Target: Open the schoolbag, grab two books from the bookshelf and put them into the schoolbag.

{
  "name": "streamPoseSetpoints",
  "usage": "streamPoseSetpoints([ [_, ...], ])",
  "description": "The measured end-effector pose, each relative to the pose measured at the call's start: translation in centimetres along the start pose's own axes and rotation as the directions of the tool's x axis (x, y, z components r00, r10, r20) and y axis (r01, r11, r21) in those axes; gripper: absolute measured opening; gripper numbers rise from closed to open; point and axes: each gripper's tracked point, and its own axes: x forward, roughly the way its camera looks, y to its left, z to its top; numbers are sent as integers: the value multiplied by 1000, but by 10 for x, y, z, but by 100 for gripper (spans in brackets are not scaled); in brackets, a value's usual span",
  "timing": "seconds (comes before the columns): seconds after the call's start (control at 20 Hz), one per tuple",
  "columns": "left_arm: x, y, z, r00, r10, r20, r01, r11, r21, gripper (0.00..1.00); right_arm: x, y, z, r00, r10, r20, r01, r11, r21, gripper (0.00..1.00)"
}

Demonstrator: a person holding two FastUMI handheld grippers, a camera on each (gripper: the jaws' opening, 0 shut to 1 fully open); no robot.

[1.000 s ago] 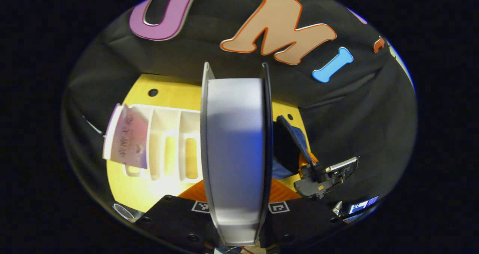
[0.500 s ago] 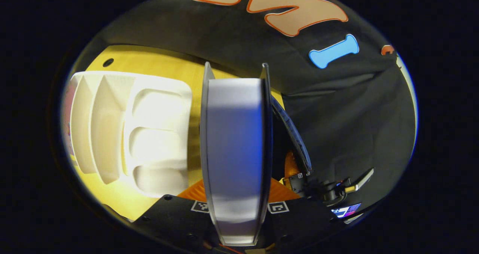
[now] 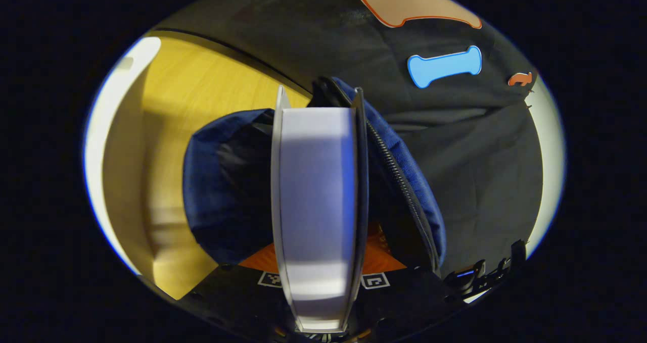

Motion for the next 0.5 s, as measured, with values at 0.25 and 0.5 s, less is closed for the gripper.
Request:
streamPoseSetpoints([
  [0.25,50,7,-17,999,-31,-13,31,999,-14,37,0,4,-1,1000,29,11,-29,1000,0,7],
  [0.5,63,4,-12,995,-95,29,96,995,-30,36,0,0,-2,999,37,15,-37,999,6,7],
])
